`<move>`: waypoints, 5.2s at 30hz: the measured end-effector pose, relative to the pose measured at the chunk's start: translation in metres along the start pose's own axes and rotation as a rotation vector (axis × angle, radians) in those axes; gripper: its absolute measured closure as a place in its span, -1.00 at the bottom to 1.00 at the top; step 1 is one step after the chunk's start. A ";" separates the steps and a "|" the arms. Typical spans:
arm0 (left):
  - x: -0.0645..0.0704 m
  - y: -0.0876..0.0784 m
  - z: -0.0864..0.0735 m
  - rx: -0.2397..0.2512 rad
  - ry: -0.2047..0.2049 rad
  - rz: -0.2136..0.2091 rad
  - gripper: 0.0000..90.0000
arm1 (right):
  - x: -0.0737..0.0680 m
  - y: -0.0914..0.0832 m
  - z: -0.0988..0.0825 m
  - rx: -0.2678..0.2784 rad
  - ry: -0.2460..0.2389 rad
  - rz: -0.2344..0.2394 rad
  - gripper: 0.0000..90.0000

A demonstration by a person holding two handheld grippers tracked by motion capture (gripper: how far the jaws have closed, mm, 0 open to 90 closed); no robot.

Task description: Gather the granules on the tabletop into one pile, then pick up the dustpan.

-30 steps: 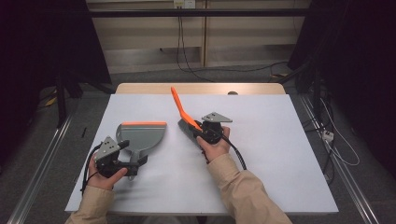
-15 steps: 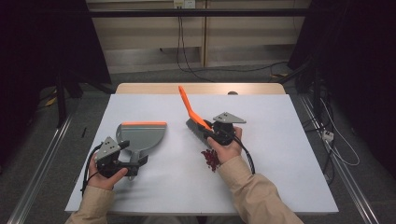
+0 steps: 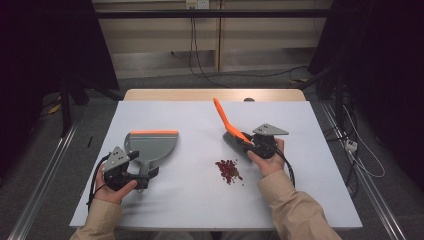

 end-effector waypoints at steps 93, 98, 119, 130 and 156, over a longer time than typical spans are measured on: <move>-0.016 0.007 -0.021 -0.302 -0.037 0.156 -0.69 | -0.003 -0.048 -0.006 -0.181 0.066 -0.113 0.58; -0.019 0.016 -0.011 -0.342 -0.052 0.156 -0.42 | -0.002 -0.049 -0.006 -0.173 0.074 -0.112 0.58; -0.027 0.018 -0.003 -0.350 -0.005 0.069 0.40 | 0.002 -0.051 -0.008 -0.145 0.092 -0.100 0.58; 0.003 -0.001 0.005 -0.335 0.088 -0.141 0.39 | -0.004 -0.048 -0.005 -0.132 0.076 -0.086 0.58; 0.055 -0.003 -0.006 -0.366 0.256 -0.374 0.39 | -0.017 -0.035 -0.006 -0.151 0.041 -0.092 0.58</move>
Point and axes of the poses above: each handheld gripper's, and its own axes: y roughly forward along the jaws, z roughly out of its top, x roughly to its right, the point moved 1 cm from there along y, roughly forward along the jaws, and after that the axes turned 14 degrees about z, right-handed, at the moved point
